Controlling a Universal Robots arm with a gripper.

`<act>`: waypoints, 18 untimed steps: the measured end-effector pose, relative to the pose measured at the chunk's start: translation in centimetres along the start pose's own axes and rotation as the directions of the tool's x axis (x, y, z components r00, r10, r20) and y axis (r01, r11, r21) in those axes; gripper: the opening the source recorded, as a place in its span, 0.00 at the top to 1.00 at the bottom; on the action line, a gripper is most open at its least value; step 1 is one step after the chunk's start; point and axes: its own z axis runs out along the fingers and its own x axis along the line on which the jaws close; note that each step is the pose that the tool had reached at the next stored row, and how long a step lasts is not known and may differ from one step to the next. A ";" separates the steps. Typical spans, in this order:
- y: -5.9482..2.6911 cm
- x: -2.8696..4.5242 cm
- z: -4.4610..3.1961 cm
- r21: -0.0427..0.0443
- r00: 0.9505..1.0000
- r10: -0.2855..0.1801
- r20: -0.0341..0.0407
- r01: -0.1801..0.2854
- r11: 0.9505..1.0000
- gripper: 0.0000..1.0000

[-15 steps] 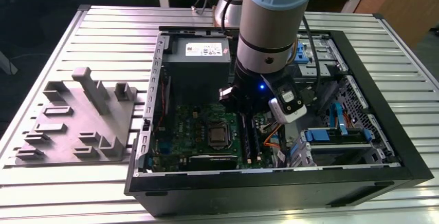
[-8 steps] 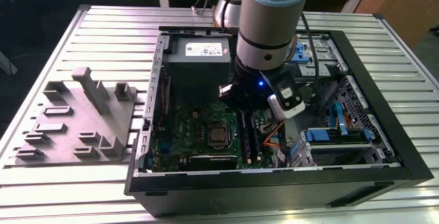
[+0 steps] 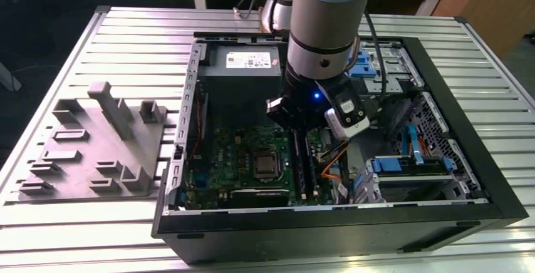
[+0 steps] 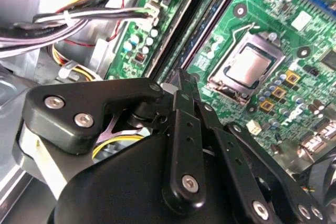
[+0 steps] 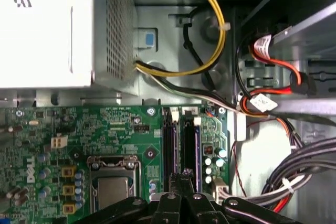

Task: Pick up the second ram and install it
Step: 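Press down the second ram until it locks into place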

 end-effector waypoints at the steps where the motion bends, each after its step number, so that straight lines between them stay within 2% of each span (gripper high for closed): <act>1: 0.09 0.00 0.00 0.000 1.000 0.000 0.000 0.000 1.000 0.90; 18: 1.38 0.06 0.44 0.000 1.000 0.001 -0.001 -0.001 1.000 0.90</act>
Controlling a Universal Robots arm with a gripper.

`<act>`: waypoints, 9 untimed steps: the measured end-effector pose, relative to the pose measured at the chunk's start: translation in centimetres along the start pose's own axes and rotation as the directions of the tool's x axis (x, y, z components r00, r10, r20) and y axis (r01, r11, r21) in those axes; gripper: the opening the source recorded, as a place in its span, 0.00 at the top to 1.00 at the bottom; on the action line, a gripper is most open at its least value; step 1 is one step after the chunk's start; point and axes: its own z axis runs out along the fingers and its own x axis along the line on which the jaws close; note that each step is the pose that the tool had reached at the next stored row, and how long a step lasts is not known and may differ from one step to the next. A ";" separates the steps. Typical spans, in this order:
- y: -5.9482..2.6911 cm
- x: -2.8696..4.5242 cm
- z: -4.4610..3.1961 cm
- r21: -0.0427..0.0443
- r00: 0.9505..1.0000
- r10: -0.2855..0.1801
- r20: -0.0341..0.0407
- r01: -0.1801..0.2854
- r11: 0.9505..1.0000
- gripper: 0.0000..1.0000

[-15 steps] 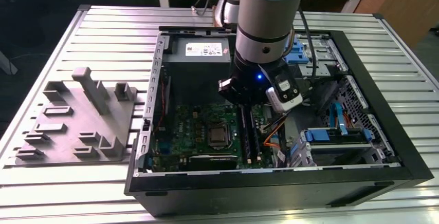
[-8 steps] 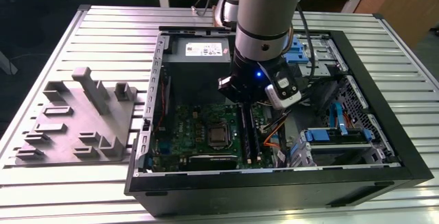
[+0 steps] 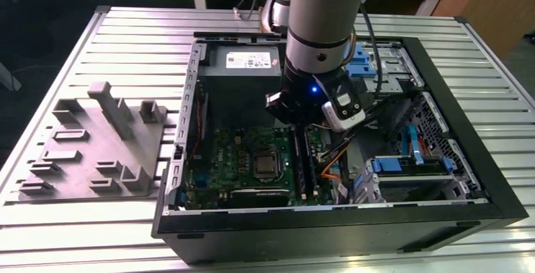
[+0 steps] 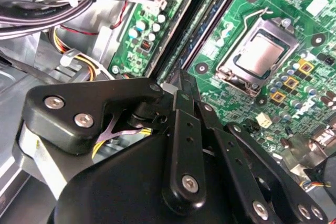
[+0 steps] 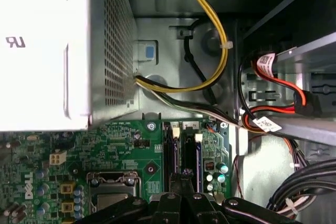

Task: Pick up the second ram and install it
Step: 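Press down the second ram until it locks into place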

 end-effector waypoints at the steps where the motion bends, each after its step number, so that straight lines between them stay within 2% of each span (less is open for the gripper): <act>1: 0.02 0.00 0.07 -0.001 1.000 0.000 0.000 0.000 1.000 0.90; 9: 0.24 0.03 0.41 -0.006 1.000 0.000 0.000 0.000 1.000 0.90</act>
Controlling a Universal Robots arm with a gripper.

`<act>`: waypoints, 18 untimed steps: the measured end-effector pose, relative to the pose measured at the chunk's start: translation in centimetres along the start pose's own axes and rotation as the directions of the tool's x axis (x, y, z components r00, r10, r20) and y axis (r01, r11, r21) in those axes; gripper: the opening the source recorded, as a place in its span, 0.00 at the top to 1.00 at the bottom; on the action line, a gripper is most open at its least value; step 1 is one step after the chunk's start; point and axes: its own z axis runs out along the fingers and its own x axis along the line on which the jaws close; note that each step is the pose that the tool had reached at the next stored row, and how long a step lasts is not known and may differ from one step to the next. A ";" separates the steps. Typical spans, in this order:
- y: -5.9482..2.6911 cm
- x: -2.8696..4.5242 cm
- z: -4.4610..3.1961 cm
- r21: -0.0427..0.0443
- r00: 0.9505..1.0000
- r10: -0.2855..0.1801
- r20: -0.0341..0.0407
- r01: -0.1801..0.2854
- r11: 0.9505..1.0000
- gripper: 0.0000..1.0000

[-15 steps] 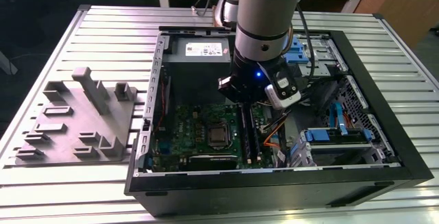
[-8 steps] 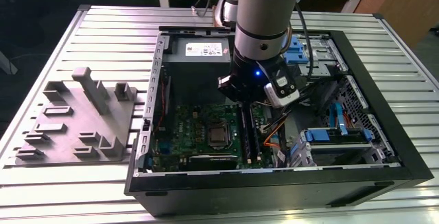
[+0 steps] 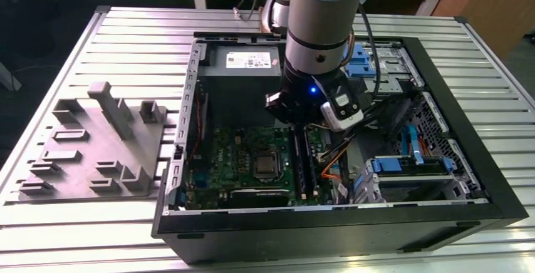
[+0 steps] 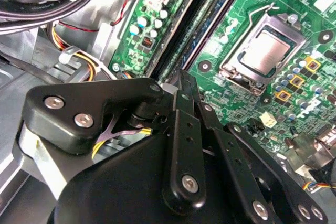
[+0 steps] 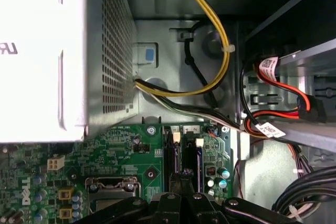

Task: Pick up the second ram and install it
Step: 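Press down the second ram until it locks into place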

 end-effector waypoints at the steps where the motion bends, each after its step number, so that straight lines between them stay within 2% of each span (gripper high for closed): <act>1: 0.02 0.00 0.02 -0.001 1.000 0.000 0.000 0.000 1.000 0.90; 12: 0.06 0.01 0.17 -0.004 0.999 -0.032 -0.001 0.032 0.999 0.90; 18: 0.17 0.01 0.21 -0.005 0.999 -0.034 -0.001 0.034 0.999 0.90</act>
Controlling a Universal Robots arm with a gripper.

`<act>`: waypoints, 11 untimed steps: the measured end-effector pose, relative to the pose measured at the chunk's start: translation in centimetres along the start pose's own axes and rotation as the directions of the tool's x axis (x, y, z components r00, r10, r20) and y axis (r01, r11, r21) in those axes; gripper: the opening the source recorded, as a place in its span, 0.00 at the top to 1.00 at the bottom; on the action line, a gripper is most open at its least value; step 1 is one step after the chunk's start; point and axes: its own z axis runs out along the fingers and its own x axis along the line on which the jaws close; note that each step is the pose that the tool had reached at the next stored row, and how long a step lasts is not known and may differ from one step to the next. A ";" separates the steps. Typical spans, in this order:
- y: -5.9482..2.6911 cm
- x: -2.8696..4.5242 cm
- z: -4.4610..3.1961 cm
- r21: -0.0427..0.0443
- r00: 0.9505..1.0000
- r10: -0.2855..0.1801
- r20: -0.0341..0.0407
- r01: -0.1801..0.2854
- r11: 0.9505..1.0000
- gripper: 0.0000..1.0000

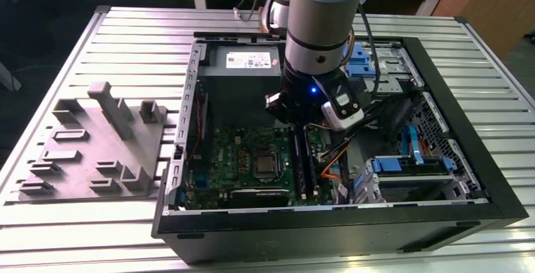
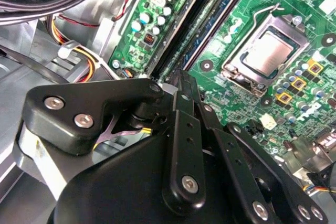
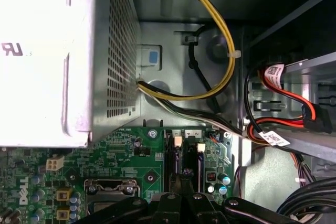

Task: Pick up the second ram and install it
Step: 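Press down the second ram until it locks into place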

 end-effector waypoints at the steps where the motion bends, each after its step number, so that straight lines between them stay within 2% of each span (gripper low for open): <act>1: 0.04 0.00 0.01 0.000 1.000 0.000 0.000 0.000 1.000 0.90; 11: 0.24 0.00 0.03 0.000 1.000 0.000 0.000 0.000 1.000 0.90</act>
